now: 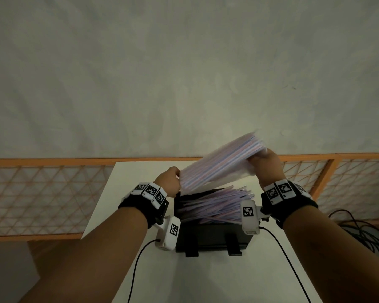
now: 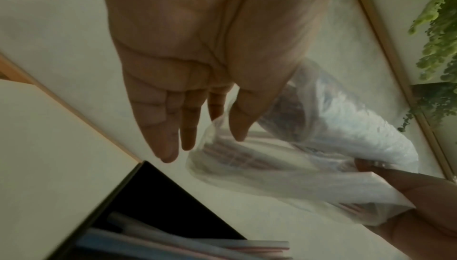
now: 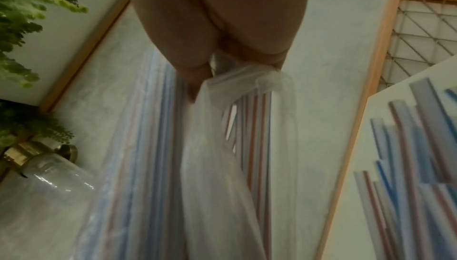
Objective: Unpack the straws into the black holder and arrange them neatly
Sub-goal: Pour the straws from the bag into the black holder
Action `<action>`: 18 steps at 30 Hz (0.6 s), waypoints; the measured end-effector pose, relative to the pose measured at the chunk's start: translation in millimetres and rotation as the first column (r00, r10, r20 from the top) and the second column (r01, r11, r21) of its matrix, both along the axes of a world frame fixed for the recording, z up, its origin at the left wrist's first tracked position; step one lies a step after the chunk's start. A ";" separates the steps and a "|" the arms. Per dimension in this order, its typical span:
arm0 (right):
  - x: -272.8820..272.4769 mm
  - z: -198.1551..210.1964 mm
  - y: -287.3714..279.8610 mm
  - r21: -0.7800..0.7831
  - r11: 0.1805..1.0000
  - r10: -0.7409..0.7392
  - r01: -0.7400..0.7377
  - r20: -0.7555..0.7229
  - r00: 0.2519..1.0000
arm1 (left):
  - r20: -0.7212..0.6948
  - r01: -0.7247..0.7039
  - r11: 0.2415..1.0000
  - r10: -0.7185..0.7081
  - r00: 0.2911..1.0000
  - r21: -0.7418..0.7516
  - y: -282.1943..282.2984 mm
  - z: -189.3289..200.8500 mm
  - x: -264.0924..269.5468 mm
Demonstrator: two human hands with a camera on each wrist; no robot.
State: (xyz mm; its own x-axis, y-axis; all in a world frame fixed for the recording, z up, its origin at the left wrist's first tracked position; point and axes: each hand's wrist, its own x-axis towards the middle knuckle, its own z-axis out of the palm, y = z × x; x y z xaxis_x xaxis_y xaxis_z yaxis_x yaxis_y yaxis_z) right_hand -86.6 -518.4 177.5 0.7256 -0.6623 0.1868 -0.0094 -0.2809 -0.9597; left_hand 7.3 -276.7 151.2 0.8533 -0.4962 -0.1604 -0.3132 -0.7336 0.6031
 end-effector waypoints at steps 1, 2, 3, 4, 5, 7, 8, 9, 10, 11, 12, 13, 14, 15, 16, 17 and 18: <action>-0.6 1.1 2.1 0.022 1.000 0.000 -0.001 0.023 1.000 | -0.029 0.004 1.000 -0.004 1.000 -0.007 -0.5 -1.3 -0.7; 0.2 2.3 3.6 0.022 1.000 -0.001 0.000 0.041 0.999 | -0.043 0.004 0.999 -0.006 0.999 -0.038 -1.2 -1.5 -2.2; -0.4 4.5 6.2 0.008 1.000 0.006 -0.006 0.048 0.999 | -0.037 0.007 0.997 -0.009 0.999 -0.078 -2.0 -2.8 -2.9; -0.3 6.6 8.3 -0.007 1.000 0.020 -0.020 0.045 0.999 | -0.009 0.003 0.994 -0.003 1.000 -0.109 -3.2 -3.4 -3.3; 0.0 7.7 9.3 -0.019 0.999 0.041 -0.040 0.038 0.998 | 0.023 -0.004 0.990 0.007 1.000 -0.138 -4.1 -2.9 -3.8; 0.6 10.4 11.6 -0.054 0.997 0.058 -0.059 -0.019 0.998 | 0.048 -0.035 0.981 0.045 0.998 -0.191 -4.7 -1.3 -5.3; 1.9 10.7 10.9 -0.091 0.994 0.061 -0.066 -0.060 0.996 | 0.034 -0.053 0.975 0.062 0.997 -0.215 -4.8 0.0 -6.2; 3.1 10.3 9.4 -0.123 0.989 0.064 -0.078 -0.114 0.991 | 0.010 -0.059 0.969 0.063 0.998 -0.240 -4.5 1.2 -6.5; 3.5 9.9 7.9 -0.161 0.983 0.058 -0.087 -0.175 0.983 | -0.033 -0.060 0.968 0.053 0.998 -0.242 -4.2 2.8 -8.2; 3.8 8.3 5.6 -0.195 0.977 0.041 -0.087 -0.231 0.972 | -0.074 -0.069 0.965 0.051 0.996 -0.254 -4.8 3.1 -8.9; 3.8 6.8 3.7 -0.227 0.972 0.005 -0.068 -0.269 0.963 | -0.114 -0.071 0.965 0.043 0.993 -0.254 -4.9 1.7 -7.4; 3.9 4.1 1.0 -0.236 0.971 -0.030 -0.039 -0.282 0.959 | -0.191 -0.078 0.948 0.018 0.981 -0.310 -4.5 2.4 -9.2; 4.5 0.9 -1.8 -0.229 0.973 -0.054 -0.012 -0.275 0.960 | -0.282 -0.108 0.914 -0.007 0.959 -0.391 -3.8 4.8 -11.8; 5.3 -2.4 -4.5 -0.204 0.979 -0.057 0.003 -0.260 0.964 | -0.328 -0.138 0.878 -0.023 0.944 -0.459 -3.9 3.9 -12.5; 5.4 -4.1 -5.6 -0.190 0.982 -0.059 0.012 -0.241 0.969 | -0.329 -0.148 0.848 -0.033 0.944 -0.510 -4.8 5.1 -12.3; 5.0 -5.0 -5.9 -0.181 0.983 -0.058 0.016 -0.230 0.972 | -0.282 -0.132 0.827 -0.033 0.959 -0.546 -5.8 7.4 -13.2; 4.4 -5.6 -5.4 -0.177 0.984 -0.062 0.021 -0.226 0.972 | -0.212 -0.110 0.810 -0.018 0.977 -0.576 -7.2 7.8 -12.3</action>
